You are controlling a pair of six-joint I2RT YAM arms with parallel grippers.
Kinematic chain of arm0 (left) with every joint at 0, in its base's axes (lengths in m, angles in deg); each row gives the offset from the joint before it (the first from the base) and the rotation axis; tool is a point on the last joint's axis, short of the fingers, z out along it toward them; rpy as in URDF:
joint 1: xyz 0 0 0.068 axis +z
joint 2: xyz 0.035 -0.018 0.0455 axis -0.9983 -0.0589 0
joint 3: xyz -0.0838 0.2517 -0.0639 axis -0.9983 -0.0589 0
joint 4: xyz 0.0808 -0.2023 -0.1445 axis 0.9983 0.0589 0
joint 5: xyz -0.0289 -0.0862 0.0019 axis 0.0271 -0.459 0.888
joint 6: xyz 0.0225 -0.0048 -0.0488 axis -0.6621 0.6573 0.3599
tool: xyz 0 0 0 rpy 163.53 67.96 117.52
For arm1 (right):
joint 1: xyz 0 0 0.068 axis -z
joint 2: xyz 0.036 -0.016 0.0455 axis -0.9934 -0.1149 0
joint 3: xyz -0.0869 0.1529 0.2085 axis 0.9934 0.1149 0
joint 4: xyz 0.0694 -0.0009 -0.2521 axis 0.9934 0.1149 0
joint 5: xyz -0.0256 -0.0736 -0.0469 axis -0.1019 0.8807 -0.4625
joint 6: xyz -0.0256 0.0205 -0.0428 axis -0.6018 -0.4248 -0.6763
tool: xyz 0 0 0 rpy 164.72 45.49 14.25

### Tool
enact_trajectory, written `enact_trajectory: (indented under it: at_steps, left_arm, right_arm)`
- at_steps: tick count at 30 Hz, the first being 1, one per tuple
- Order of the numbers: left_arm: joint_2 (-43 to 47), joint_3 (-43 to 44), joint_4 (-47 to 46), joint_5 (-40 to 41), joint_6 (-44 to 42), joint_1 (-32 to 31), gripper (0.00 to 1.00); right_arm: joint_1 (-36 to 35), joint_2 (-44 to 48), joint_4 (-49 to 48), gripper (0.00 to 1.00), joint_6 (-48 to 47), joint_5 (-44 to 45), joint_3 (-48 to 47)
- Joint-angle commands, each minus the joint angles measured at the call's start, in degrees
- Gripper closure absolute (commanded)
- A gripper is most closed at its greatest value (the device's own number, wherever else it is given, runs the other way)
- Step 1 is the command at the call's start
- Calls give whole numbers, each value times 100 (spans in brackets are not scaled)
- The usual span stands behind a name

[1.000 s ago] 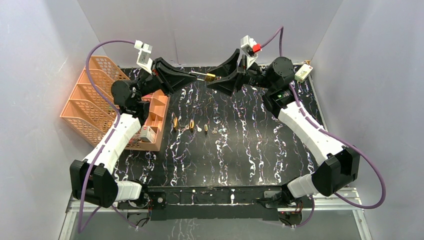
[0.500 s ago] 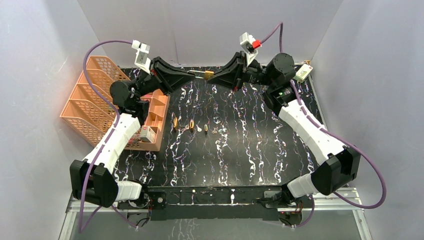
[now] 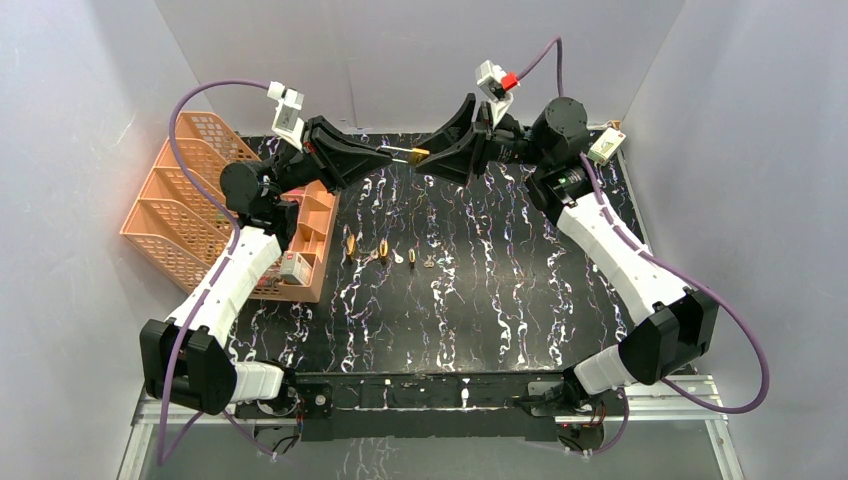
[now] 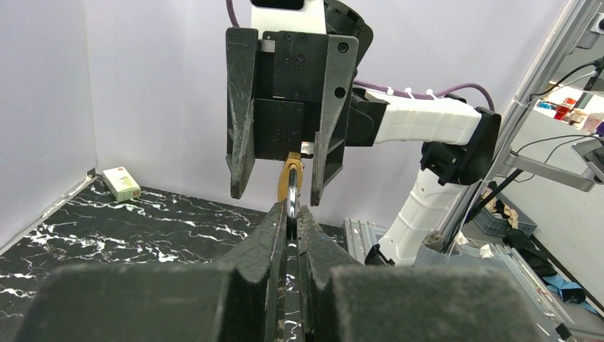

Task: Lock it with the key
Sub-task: Pick up the lock from the center of the board.

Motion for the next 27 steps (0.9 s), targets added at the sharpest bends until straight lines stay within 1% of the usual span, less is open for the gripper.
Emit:
enact_trajectory:
  at_steps: [1,4,5,7,9,11,12,16,17,18,19,21,22,24,27]
  left_arm:
    - [56,195,-266,18,-54,22,100]
    - [60,179,-268,20,-54,23,100]
    - [60,185,-269,21,-50,24,100]
    - [60,177,-274,27,-62,22,100]
    - [58,169,-270,41,-70,28,100]
    - [52,161,-268,53,-80,30,100]
    - [59,158,-272,68,-84,38,100]
    - [77,163,-275,76,-72,70,100]
    - [87,179,-262,48,-61,85,96]
    - [105,191,-235,6,-39,119,81]
    - [126,205,-207,-61,-7,161,62]
    - [170,257,-156,-223,61,251,31]
    - [188,298,-104,-311,94,295,24]
    - [201,443,129,-467,142,393,21]
    - [74,712,503,-825,203,472,23]
  right_arm:
    - [19,166,-115,44,-36,-43,-392]
    - [19,151,-123,49,11,-84,-420]
    - [21,148,-127,52,32,-102,-433]
    - [19,120,-123,61,85,-152,-466]
    - [24,63,-119,80,190,-253,-538]
    - [34,-25,-75,96,309,-389,-656]
    - [42,-67,-61,100,377,-450,-700]
    - [129,-189,-148,100,813,-750,-797]
    - [163,-222,-209,100,959,-855,-823]
    - [226,-256,-225,100,1073,-974,-862]
    - [278,-294,-197,100,1164,-1099,-915]
    - [379,-365,2,100,1218,-1313,-1058]
    - [422,-399,103,100,1215,-1390,-1130]
    - [464,-452,227,100,1214,-1521,-1219]
    - [493,-483,305,100,1223,-1611,-1292]
